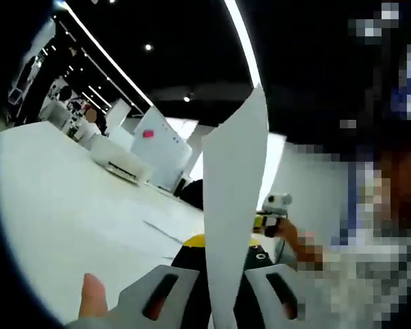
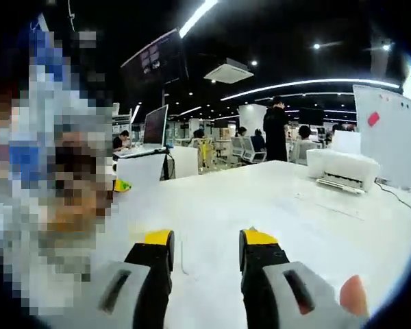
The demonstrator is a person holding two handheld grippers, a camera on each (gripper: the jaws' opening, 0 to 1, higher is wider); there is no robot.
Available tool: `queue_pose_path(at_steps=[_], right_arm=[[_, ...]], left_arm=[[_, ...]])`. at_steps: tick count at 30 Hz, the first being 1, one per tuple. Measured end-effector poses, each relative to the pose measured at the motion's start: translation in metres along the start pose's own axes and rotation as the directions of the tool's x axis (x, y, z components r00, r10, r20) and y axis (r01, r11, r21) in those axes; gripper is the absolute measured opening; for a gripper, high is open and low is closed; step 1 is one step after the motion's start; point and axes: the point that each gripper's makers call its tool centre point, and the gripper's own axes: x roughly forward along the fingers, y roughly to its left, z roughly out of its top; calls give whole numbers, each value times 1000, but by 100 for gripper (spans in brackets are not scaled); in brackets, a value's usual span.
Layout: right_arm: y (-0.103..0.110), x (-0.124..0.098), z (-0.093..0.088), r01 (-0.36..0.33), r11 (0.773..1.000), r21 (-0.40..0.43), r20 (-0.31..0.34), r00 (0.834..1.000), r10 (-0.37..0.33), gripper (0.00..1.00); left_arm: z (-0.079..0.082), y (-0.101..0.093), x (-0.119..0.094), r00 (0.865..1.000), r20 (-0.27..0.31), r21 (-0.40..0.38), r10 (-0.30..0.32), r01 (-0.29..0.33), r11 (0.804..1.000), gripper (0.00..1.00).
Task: Organize the stack of printing papers by aligning and flattening the scattered papers on the table
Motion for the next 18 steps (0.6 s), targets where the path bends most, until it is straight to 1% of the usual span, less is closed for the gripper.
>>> queue_pose_path(at_steps=[2, 5, 7, 10, 12, 14, 16, 18], right_arm=[[-6, -2, -5, 25, 1000, 4, -2, 1000, -25, 42], [-12, -5, -12, 63, 998, -14, -12, 998, -63, 44], [-12, -8, -18, 79, 997, -20, -29, 996, -80, 45], [-14, -13, -26, 109, 992, -62, -58, 992, -112, 45], [-14, -14, -29, 137, 988, -72, -58, 988, -141, 49], [-12, -14, -32, 148, 986, -73, -51, 987, -152, 54], [-9, -12, -36, 168, 983, -80, -48, 984, -172, 59], [-7, -9, -44, 184, 978, -95, -57, 980, -190, 65]], left_arm=[[-3, 3, 1, 1000, -13, -1, -1, 1, 1000, 6], [-2, 0, 3, 1000, -14, 23, -20, 21, 1000, 6], [-4, 2, 4, 1000, -17, 20, -21, 21, 1000, 6], [-8, 7, 3, 999, -30, 0, -14, 14, 1000, 6], [-7, 3, 2, 999, -24, 4, -25, 25, 1000, 6], [-7, -2, 1, 999, -16, 21, -39, 40, 999, 6], [-7, -3, 0, 999, -15, 33, -43, 43, 999, 6], [-6, -2, 1, 999, -15, 45, -38, 38, 998, 6]])
